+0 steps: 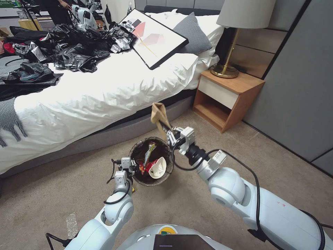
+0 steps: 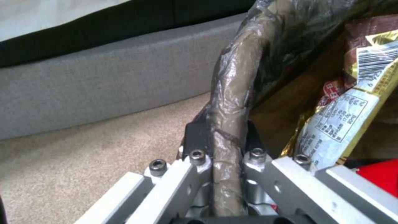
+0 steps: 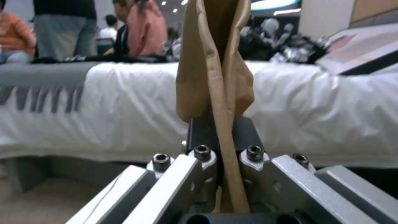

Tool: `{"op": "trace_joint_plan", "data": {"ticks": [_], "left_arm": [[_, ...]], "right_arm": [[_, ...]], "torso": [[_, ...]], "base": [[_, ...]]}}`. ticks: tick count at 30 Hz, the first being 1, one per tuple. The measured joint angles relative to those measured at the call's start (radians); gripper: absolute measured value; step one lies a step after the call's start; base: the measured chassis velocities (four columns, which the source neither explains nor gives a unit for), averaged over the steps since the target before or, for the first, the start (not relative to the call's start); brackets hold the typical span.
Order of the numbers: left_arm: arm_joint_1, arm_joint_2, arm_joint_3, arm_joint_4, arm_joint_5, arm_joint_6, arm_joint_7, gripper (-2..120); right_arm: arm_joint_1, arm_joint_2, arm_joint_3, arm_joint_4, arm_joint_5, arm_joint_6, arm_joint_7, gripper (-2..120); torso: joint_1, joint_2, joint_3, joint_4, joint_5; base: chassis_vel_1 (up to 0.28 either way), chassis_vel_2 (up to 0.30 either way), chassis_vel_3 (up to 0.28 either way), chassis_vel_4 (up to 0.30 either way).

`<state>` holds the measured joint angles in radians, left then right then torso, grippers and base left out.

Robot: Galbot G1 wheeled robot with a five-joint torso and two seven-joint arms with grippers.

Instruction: Pick up the trash bin, then pick up the garbage from the floor and place it into the trash bin.

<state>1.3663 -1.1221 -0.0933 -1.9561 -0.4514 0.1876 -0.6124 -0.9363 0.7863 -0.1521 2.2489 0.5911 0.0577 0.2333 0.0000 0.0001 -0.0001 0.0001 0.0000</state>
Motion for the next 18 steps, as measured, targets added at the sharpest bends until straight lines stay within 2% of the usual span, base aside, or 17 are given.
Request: {"op": "trace_joint_plan", "data": {"ticks": [6,10,13,18], "left_arm": [[-0.012,-0.005,0.006,0.007,0.001,0.002,0.000,2],[-0.014,-0.006,0.006,0.009,0.001,0.003,0.000,2],[-0.016,-0.007,0.007,0.010,0.001,0.003,0.000,2],[-0.013,-0.007,0.004,0.007,0.001,0.003,0.000,2]], "right_arm": [[0.024,-0.024,-0.128,-0.020,-0.009,0.013,-0.028,0],[0.030,-0.023,-0.162,-0.032,-0.017,0.016,-0.029,0],[0.050,-0.005,-0.251,-0.086,-0.046,0.026,-0.031,0],[0.069,0.017,-0.293,-0.128,-0.058,0.031,-0.031,0]], "torso": [[0.000,0.000,0.000,-0.0001,0.0000],[0.000,0.000,0.000,-0.0001,0.0000],[0.000,0.000,0.000,-0.0002,-0.0001],[0.000,0.000,0.000,-0.0002,-0.0001]], "base": [[0.000,0.000,0.000,0.000],[0.000,0.000,0.000,0.000],[0.000,0.000,0.000,0.000],[0.000,0.000,0.000,0.000]]}}
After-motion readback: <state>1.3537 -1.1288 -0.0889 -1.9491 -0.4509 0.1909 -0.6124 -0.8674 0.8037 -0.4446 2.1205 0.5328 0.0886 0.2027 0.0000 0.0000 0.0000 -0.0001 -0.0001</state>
